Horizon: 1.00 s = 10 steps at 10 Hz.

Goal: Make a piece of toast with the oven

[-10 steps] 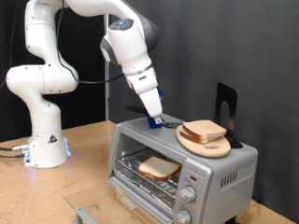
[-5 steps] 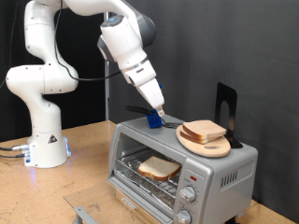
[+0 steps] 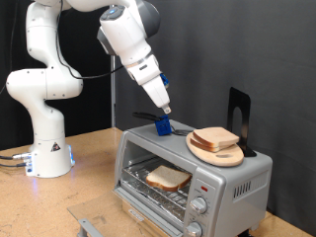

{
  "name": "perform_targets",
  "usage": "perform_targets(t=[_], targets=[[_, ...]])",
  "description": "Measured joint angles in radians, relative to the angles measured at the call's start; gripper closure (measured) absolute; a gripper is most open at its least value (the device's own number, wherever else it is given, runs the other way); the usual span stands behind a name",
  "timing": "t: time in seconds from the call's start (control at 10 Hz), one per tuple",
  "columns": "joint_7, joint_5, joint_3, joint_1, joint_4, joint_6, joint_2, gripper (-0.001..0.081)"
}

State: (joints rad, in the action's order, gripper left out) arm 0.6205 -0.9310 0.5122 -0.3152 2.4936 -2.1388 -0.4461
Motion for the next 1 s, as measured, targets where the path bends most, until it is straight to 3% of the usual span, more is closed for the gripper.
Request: perform_targets(t=[0.4, 0.6, 0.8, 1.0], targets=[[0.078, 0.035, -0.175, -0.043, -0.05, 0.255, -0.004, 0.0126], [0.106, 0.139, -0.219, -0.087, -0.067, 0.316, 0.006, 0.0126], [0.124, 0.159, -0.224, -0.1, -0.075, 0.333, 0.017, 0.0126], [-0.076, 0.158, -0.222, -0.11, -0.075, 0.375, 0.02, 0.0126]])
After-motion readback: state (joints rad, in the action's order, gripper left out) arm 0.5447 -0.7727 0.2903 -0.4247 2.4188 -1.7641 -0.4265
